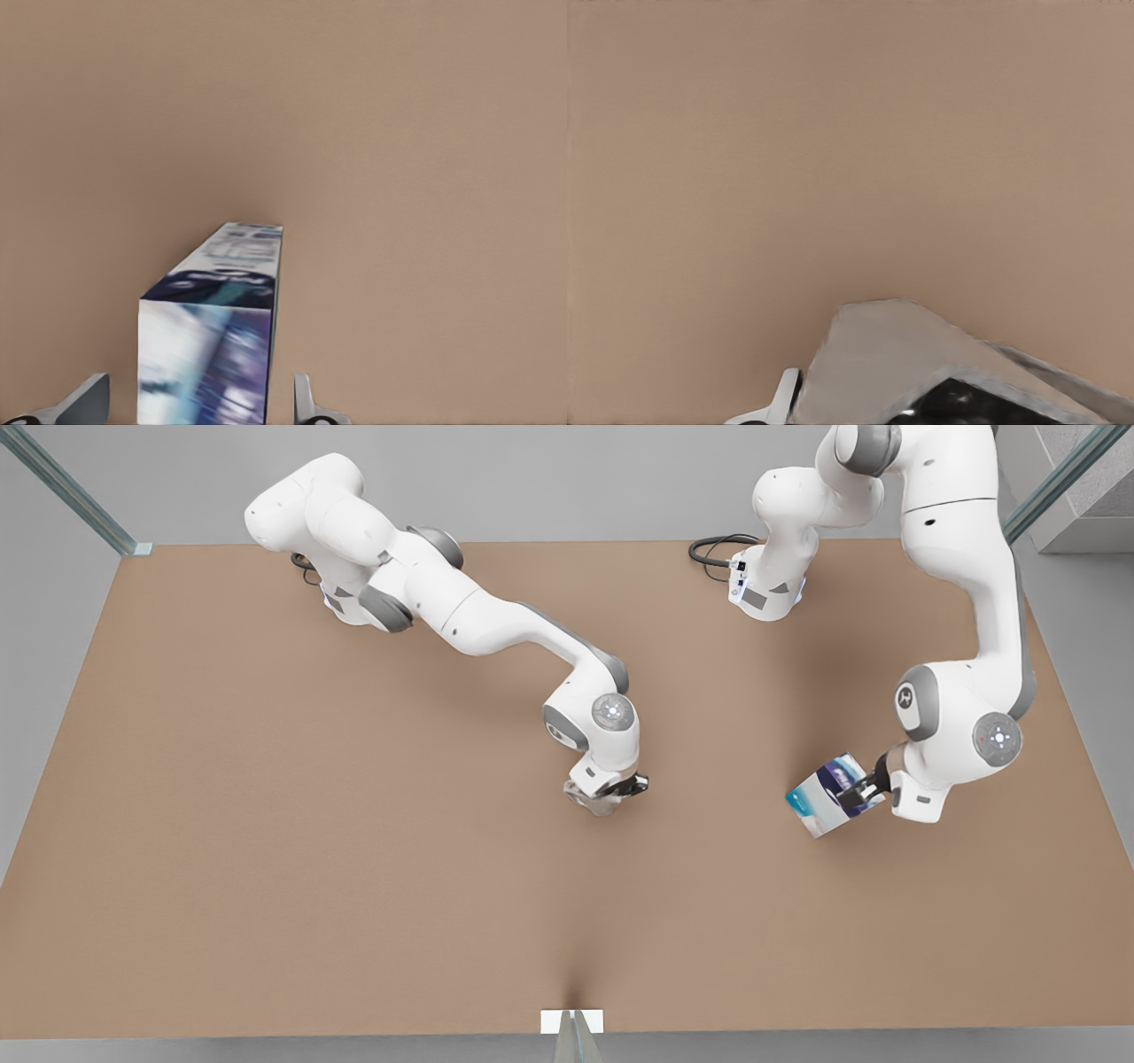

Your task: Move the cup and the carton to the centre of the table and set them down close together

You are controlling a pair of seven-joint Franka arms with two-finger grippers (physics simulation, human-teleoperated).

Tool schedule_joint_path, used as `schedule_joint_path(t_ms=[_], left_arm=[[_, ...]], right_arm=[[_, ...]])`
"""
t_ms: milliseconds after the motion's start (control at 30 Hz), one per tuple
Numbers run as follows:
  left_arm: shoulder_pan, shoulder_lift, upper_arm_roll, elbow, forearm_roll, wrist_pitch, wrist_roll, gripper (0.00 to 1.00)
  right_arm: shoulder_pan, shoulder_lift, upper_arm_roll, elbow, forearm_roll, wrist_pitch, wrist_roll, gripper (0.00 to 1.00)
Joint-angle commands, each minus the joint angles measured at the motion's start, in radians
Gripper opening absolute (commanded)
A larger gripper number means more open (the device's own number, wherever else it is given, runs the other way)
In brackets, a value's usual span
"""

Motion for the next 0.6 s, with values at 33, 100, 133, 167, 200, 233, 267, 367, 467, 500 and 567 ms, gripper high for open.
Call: schedule_joint_path(t_ms=[33,100,133,167,200,233,267,367,467,500,567], left_arm=[[0.000,0.008,0.000,0.001,0.000,0.002,0.001,1.00],[0.000,0.014,0.000,-0.001,0.000,-0.001,0.001,1.00],[-0.001,0.016,-0.001,-0.012,0.001,-0.001,0.002,1.00],[-0.001,0.020,0.000,-0.015,0.001,0.000,0.007,1.00],[0.000,0.026,0.000,-0.015,0.000,0.004,0.007,1.00],[0.000,0.028,0.000,-0.015,0.000,0.004,0.008,1.00],[0.000,0.028,0.000,-0.015,0.000,0.005,0.004,0.81],[0.000,0.034,0.000,-0.016,0.000,0.007,0.002,0.48],[0.000,0.033,0.000,-0.015,0.001,0.005,0.013,0.48],[0.000,0.031,-0.001,-0.015,0.000,-0.004,0.009,0.51],[-0.001,-0.009,0.000,-0.006,0.003,-0.042,-0.001,0.54]], right_arm=[[-0.002,0.000,0.000,0.001,-0.001,-0.001,0.001,1.00],[-0.003,-0.002,0.006,0.005,0.002,0.000,0.001,1.00],[-0.006,-0.002,0.009,0.007,0.006,0.010,0.001,1.00],[-0.008,-0.002,0.011,0.010,0.008,0.011,0.001,1.00],[-0.008,0.000,0.011,0.024,0.011,0.013,0.001,1.00],[-0.008,-0.002,0.017,0.028,0.011,0.013,0.001,1.00],[-0.009,0.000,0.022,0.036,0.013,0.011,0.001,1.00],[-0.018,-0.002,0.022,0.044,0.014,0.037,0.004,1.00],[-0.021,-0.022,0.018,0.050,0.066,0.030,0.010,1.00],[-0.038,-0.060,0.020,0.045,0.088,-0.007,0.011,1.00],[-0.058,-0.114,0.018,0.044,0.134,-0.124,0.014,1.00]])
